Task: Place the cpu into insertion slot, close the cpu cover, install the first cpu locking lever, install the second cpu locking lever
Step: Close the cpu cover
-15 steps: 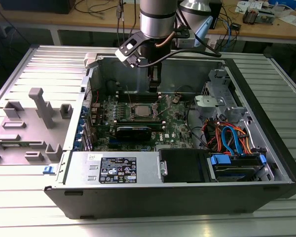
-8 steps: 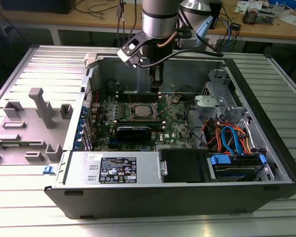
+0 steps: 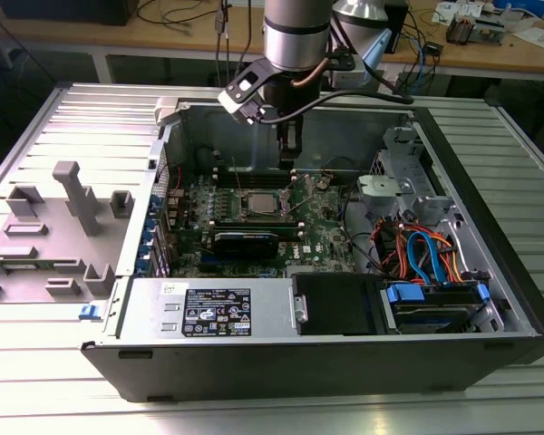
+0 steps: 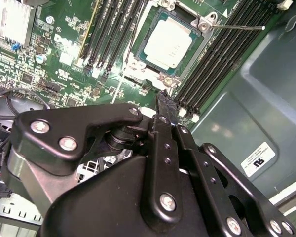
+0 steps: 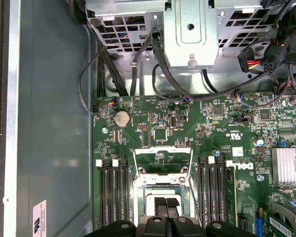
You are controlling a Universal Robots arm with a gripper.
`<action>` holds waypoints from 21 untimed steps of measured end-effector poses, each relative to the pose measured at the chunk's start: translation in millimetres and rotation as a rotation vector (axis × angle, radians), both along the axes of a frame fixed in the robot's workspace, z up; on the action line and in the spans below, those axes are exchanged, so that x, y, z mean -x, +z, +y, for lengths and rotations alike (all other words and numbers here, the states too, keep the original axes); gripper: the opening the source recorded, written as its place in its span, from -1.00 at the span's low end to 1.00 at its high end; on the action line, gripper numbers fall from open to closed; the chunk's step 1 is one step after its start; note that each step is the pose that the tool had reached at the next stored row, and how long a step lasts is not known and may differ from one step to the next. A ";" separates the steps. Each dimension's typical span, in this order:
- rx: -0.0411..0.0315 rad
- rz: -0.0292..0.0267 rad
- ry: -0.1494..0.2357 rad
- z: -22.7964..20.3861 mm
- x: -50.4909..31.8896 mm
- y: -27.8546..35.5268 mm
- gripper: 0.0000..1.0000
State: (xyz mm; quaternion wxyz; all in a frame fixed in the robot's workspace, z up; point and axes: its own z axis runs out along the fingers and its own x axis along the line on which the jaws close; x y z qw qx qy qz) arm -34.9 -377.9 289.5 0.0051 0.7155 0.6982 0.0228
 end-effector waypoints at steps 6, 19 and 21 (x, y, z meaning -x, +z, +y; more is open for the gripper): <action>0.0000 0.0000 0.000 0.0 -6.0 0.0 -0.79; 0.0000 0.0000 0.000 0.0 -10.4 0.0 -0.79; 0.0001 0.0000 0.000 0.0 -11.8 0.0 -0.79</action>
